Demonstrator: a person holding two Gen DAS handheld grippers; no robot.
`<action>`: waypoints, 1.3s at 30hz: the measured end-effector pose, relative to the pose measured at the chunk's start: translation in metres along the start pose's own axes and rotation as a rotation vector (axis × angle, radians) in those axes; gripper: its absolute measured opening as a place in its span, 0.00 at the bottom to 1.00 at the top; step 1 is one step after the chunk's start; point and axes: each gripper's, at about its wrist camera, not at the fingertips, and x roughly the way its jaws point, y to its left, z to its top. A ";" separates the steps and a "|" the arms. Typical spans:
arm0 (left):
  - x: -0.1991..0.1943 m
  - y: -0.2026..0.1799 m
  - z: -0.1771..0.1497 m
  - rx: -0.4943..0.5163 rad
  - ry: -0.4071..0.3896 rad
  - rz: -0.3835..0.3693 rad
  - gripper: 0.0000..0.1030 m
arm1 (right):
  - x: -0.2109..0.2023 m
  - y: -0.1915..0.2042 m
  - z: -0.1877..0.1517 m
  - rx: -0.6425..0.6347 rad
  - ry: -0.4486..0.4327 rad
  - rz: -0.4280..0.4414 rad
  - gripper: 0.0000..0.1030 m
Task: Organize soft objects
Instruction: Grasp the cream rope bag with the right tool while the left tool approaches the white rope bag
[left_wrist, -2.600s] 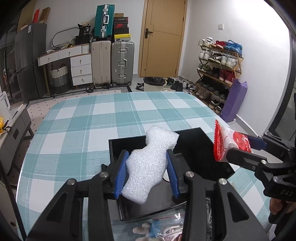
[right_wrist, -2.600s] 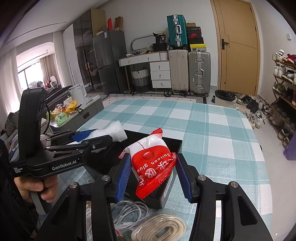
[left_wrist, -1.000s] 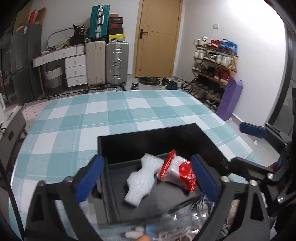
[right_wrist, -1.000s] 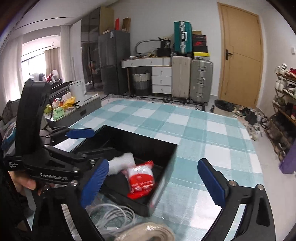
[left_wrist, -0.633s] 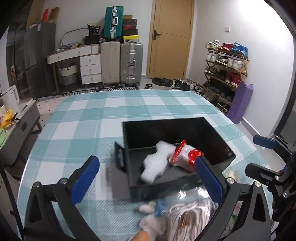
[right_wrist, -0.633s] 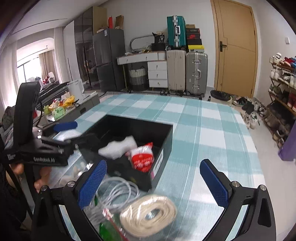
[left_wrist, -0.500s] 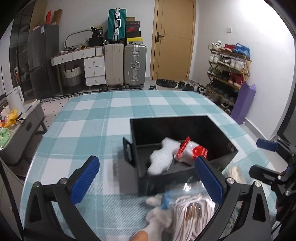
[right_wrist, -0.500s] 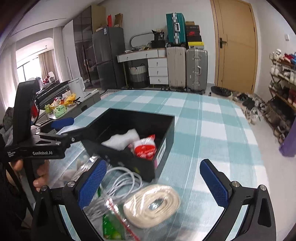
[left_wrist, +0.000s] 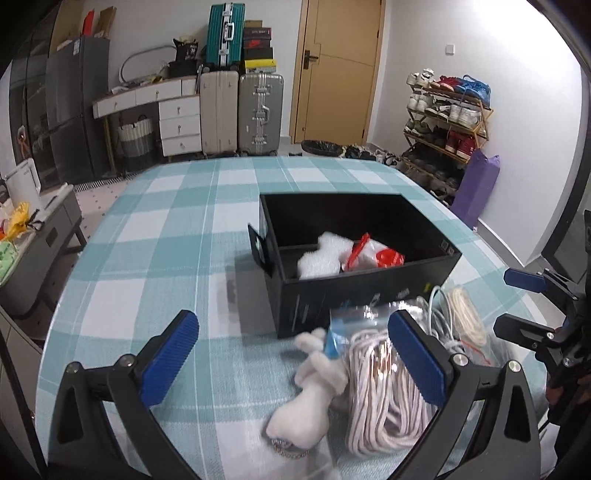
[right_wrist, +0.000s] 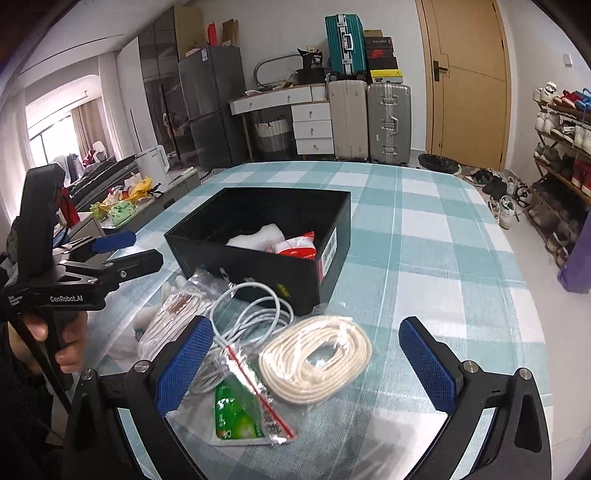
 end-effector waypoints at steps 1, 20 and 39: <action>-0.002 0.001 -0.002 -0.001 -0.005 -0.013 1.00 | 0.000 0.001 -0.002 -0.003 0.006 -0.003 0.99; 0.009 0.016 -0.021 -0.014 0.052 0.014 1.00 | 0.016 -0.014 -0.009 0.092 0.082 -0.026 0.99; 0.009 0.013 -0.024 -0.031 0.053 -0.007 1.00 | 0.040 -0.024 -0.004 0.179 0.117 -0.066 0.99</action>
